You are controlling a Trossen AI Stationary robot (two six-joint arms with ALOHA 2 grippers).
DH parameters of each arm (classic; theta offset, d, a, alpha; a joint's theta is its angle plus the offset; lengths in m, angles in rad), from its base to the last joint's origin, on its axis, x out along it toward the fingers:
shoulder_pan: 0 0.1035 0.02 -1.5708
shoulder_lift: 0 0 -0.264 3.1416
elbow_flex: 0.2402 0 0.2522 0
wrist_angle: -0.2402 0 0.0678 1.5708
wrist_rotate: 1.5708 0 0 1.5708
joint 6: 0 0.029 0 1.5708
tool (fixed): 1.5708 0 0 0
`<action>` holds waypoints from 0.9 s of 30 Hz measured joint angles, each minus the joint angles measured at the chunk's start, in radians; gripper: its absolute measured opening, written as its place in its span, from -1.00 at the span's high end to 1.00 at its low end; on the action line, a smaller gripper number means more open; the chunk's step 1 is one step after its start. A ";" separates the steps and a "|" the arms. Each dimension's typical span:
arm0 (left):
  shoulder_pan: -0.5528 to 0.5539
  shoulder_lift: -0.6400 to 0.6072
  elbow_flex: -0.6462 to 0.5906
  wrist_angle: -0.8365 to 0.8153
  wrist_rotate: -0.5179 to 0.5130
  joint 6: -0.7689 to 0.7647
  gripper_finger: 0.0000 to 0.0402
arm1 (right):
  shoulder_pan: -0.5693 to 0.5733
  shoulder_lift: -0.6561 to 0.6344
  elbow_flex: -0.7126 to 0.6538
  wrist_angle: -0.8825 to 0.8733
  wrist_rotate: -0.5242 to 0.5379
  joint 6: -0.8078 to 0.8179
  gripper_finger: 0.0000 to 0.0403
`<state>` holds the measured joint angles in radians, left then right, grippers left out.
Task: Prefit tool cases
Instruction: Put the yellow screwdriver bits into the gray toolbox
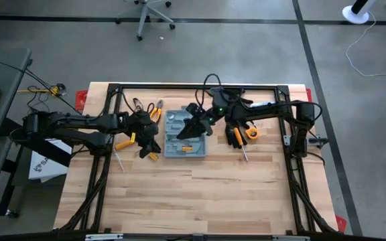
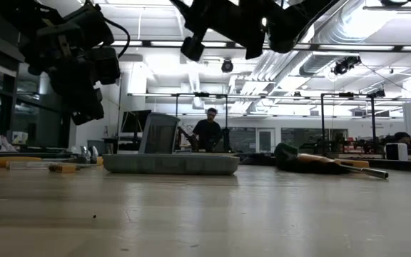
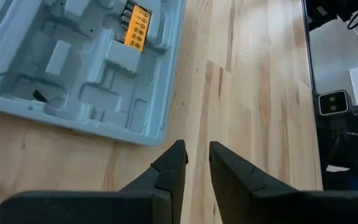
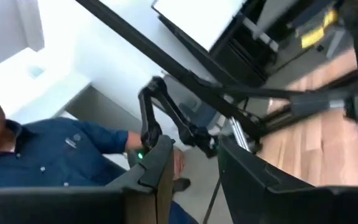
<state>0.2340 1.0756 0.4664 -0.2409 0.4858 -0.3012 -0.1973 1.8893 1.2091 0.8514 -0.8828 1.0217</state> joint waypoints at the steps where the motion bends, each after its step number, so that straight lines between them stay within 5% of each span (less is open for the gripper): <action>1: 0.000 0.000 0.000 0.000 0.000 0.000 0.67 | -0.003 0.000 0.000 0.014 0.005 0.009 0.43; 7: 0.000 0.000 0.000 -0.004 0.001 0.042 0.67 | -0.006 0.000 0.000 -0.089 0.009 -0.071 0.43; 11: -0.005 0.000 0.000 -0.046 -0.001 0.127 0.67 | 0.015 0.000 0.000 -0.402 0.045 -0.273 0.43; 18: -0.061 0.000 0.000 -0.221 -0.144 0.384 0.67 | 0.061 0.000 0.000 -0.925 0.294 -0.644 0.43; 27: -0.140 0.074 0.003 -0.272 -0.322 0.495 0.59 | 0.074 0.000 0.000 -1.002 0.360 -0.690 0.43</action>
<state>0.0945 1.1500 0.4694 -0.5128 0.1636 0.1942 -0.1234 1.8893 1.2092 -0.1508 -0.5228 0.3313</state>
